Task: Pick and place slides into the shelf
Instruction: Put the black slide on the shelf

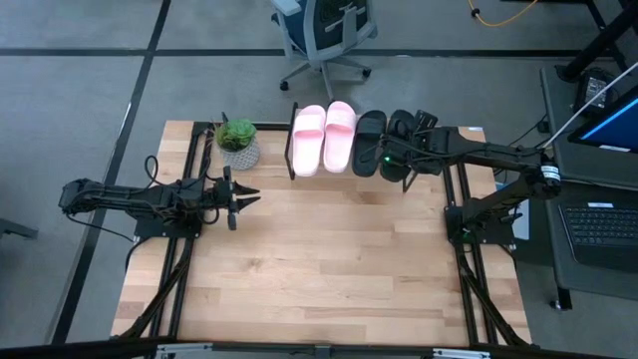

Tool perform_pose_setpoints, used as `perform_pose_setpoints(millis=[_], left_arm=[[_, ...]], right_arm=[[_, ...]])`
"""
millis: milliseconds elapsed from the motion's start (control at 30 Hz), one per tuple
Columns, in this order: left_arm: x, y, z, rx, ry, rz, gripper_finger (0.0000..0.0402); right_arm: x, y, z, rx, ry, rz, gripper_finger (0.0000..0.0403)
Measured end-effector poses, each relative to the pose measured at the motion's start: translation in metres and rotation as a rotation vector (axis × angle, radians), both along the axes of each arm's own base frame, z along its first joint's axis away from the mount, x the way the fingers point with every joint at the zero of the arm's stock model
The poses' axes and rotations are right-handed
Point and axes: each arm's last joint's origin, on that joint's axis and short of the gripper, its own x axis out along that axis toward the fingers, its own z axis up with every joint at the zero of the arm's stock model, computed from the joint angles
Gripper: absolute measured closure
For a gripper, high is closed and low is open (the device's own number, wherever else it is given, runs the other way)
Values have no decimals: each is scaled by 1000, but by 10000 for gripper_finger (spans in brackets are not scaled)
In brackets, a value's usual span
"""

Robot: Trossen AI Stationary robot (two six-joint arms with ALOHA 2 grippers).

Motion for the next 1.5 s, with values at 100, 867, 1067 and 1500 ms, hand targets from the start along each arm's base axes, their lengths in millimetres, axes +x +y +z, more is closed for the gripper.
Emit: perform_pose_setpoints(millis=[100, 867, 1067, 1500], left_arm=[[0, 0, 0, 0, 0, 0, 324], [0, 0, 0, 0, 1, 0, 324], [0, 0, 0, 1, 1, 0, 324], [0, 0, 0, 1, 1, 0, 324]], right_arm=[[0, 0, 0, 1, -4, -3, 403], [1, -11, -23, -37, 55, 16, 403], [-1, -16, -23, -32, 51, -4, 403], [-1, -17, -23, -30, 47, -11, 403]])
